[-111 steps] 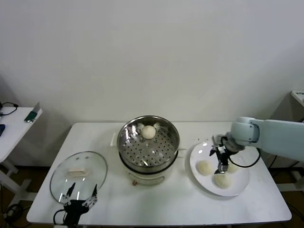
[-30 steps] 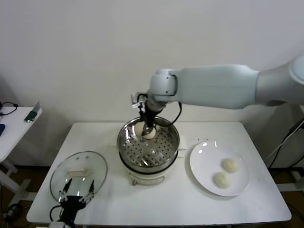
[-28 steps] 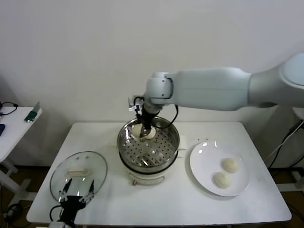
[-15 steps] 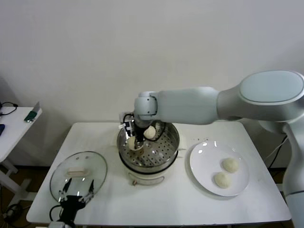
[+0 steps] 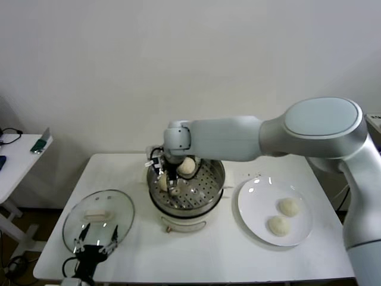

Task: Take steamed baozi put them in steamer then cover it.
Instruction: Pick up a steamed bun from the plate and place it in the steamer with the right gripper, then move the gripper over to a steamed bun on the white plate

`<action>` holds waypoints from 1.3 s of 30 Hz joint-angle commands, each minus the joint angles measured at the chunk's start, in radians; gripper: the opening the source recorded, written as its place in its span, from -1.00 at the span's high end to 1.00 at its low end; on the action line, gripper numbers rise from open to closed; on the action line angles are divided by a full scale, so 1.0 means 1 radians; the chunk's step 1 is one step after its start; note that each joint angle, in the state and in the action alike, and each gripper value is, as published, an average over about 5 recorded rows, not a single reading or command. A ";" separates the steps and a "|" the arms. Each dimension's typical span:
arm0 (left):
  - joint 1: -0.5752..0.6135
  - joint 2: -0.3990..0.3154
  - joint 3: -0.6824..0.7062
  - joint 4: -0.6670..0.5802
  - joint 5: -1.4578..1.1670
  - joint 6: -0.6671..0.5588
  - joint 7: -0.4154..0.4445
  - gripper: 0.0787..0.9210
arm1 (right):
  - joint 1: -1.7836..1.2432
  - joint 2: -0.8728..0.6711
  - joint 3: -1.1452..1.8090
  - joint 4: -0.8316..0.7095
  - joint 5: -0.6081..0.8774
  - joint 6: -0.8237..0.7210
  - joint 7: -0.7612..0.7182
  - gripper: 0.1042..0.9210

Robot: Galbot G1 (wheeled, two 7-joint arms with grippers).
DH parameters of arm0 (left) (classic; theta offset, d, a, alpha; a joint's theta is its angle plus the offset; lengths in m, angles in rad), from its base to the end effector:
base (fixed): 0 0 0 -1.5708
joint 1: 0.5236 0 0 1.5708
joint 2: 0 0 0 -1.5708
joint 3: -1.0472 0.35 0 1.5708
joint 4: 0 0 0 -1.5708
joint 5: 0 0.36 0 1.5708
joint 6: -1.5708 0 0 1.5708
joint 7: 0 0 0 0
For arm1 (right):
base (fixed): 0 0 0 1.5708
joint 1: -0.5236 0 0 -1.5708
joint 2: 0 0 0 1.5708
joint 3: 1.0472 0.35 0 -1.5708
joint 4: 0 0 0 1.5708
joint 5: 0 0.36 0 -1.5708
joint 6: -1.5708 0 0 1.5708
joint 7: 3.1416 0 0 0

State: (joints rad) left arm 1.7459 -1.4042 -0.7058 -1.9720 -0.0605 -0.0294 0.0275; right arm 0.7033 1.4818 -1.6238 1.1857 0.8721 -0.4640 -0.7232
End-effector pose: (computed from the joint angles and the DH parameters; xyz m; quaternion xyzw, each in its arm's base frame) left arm 0.1231 0.0939 -0.3601 0.0233 -0.9880 -0.0871 0.1252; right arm 0.5325 0.2355 -0.0881 0.5641 -0.5193 0.5647 0.3054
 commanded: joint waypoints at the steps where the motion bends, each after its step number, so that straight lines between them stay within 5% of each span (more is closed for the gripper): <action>1: 0.001 0.002 -0.001 -0.002 -0.001 0.000 0.000 -0.77 | 0.168 -0.182 -0.017 0.077 0.023 0.116 -0.181 -0.76; 7: -0.005 0.007 -0.003 0.001 -0.003 0.002 0.000 -0.77 | 0.291 -0.514 -0.124 0.290 -0.020 0.158 -0.273 -0.76; 16: -0.022 0.004 -0.002 0.004 -0.004 0.011 0.005 -0.77 | 0.262 -0.831 -0.313 0.452 -0.308 0.159 -0.231 -0.76; 24: -0.027 -0.004 -0.002 0.004 -0.003 0.013 0.006 -0.77 | 0.171 -0.923 -0.346 0.448 -0.460 0.122 -0.161 -0.76; 39: -0.013 -0.006 0.000 0.001 0.002 0.010 0.005 -0.77 | -0.241 -0.934 -0.027 0.364 -0.504 0.037 -0.072 -0.76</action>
State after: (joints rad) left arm 1.7284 -1.4131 -0.7042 -1.9708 -0.0602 -0.0178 0.0324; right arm 0.6934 0.6008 -1.8066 1.5665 0.4339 -0.3933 -0.8333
